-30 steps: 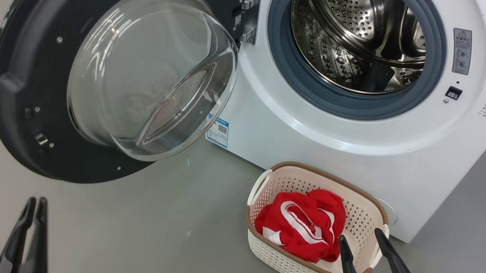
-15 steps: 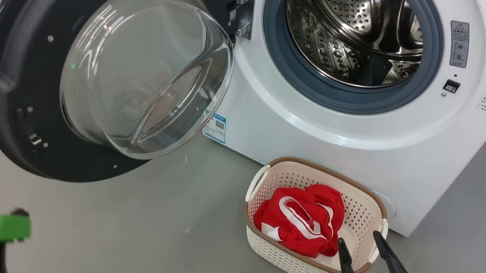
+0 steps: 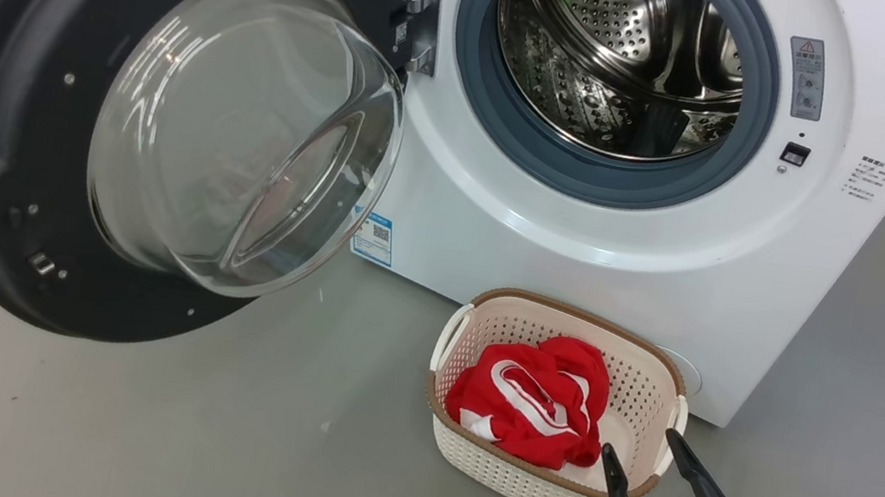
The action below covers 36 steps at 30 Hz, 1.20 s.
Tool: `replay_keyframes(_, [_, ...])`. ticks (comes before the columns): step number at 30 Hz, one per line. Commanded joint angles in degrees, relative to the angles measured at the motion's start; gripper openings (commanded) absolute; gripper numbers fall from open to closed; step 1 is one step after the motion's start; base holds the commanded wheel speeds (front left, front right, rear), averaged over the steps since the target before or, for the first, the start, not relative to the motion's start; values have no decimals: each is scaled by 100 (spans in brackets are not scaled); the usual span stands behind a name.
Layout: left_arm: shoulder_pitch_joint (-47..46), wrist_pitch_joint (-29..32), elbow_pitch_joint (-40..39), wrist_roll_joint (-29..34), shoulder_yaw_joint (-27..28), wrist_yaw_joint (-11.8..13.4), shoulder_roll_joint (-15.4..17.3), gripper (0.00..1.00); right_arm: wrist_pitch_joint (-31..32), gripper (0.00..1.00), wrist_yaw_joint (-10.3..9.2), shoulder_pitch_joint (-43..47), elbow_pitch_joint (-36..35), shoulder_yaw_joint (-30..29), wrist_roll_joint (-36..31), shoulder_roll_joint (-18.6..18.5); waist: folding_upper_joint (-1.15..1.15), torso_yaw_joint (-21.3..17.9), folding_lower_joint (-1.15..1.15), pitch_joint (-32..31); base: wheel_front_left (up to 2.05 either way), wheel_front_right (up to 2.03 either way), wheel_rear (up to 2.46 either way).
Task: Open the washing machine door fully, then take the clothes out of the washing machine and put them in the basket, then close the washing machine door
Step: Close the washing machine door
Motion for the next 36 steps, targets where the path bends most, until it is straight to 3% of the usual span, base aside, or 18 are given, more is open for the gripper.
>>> replay_keyframes(1, [-447,31,251,-176,227,-61,323,0,-35,100,28,-148,-117,154,-91,-61,0,-45,0,-12,0,0,0])
replay_keyframes(7, [-1234,317,1502,-867,661,-116,514,0,-11,100,28,-148,-118,201,-109,-61,0,-145,0,-33,0,0,0])
replay_keyframes(12, [-1815,977,2691,-1604,1155,-88,761,0,26,100,28,-171,-115,309,-133,-61,0,-298,0,-27,0,0,0])
replay_keyframes(18, [-2187,1924,3648,-2046,1346,-69,1019,0,55,100,28,-222,-101,416,-157,-67,0,-473,0,16,0,0,0])
replay_keyframes(28, [-2268,2815,4249,-2180,1199,-379,1351,0,78,100,28,-196,-118,436,-136,-119,0,-699,0,80,0,0,0])
replay_keyframes(36, [-2204,2839,4430,-2236,1196,-465,1565,0,97,100,28,-171,-152,470,-113,-140,0,-852,0,117,0,0,0])
